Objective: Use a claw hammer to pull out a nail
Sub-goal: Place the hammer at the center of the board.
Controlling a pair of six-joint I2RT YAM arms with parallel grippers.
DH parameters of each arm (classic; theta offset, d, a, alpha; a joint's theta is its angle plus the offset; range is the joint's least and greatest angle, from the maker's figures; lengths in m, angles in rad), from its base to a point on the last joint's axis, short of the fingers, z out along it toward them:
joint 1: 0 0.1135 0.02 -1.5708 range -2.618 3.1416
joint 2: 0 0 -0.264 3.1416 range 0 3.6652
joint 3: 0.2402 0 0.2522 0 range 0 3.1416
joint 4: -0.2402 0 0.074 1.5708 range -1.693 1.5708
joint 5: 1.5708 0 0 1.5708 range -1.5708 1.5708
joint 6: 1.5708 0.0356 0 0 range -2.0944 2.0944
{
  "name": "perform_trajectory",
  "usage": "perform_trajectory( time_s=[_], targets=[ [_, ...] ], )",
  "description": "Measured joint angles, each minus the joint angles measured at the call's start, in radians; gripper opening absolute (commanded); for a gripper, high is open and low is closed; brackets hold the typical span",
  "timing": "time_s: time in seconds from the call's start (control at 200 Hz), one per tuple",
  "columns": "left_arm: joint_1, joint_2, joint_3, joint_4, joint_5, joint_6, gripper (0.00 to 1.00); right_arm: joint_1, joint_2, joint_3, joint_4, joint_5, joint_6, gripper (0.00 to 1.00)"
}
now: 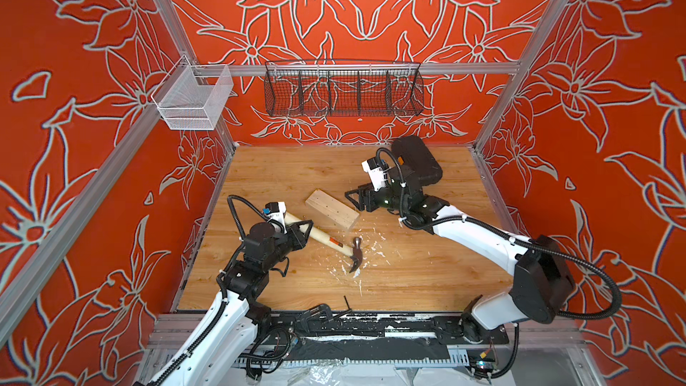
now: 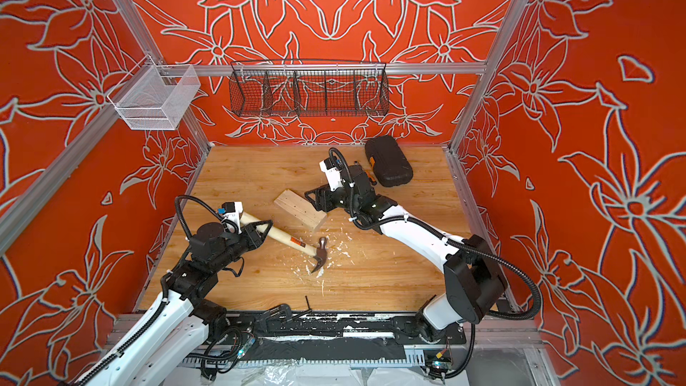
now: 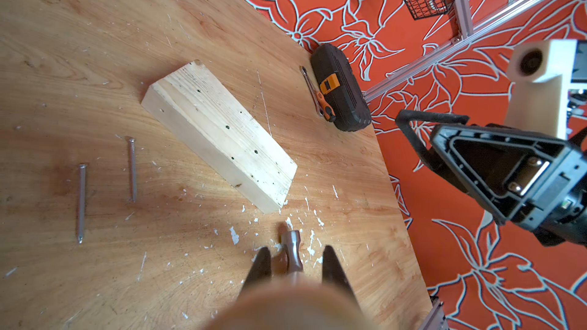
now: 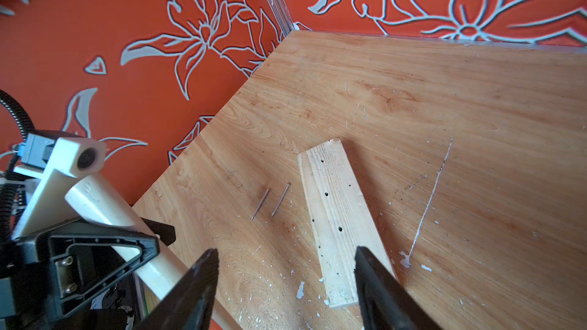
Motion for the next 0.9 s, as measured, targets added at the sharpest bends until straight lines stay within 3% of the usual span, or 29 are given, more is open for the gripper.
perform_trajectory(
  time_s=[0.17,0.445,0.746,0.901],
  targets=[
    [-0.001,-0.01,-0.025,0.016,-0.039,-0.048,0.15,0.0,0.0,0.0,0.0,0.0,0.0,0.7],
    [-0.006,-0.008,-0.019,-0.026,-0.134,-0.127,0.15,0.0,0.0,0.0,0.0,0.0,0.0,0.69],
    [-0.002,0.022,-0.048,-0.04,-0.183,-0.164,0.34,0.0,0.0,0.0,-0.001,0.0,0.0,0.69],
    [0.002,0.02,-0.083,-0.035,-0.195,-0.179,0.36,0.0,0.0,0.0,-0.001,0.0,0.0,0.69]
  ],
)
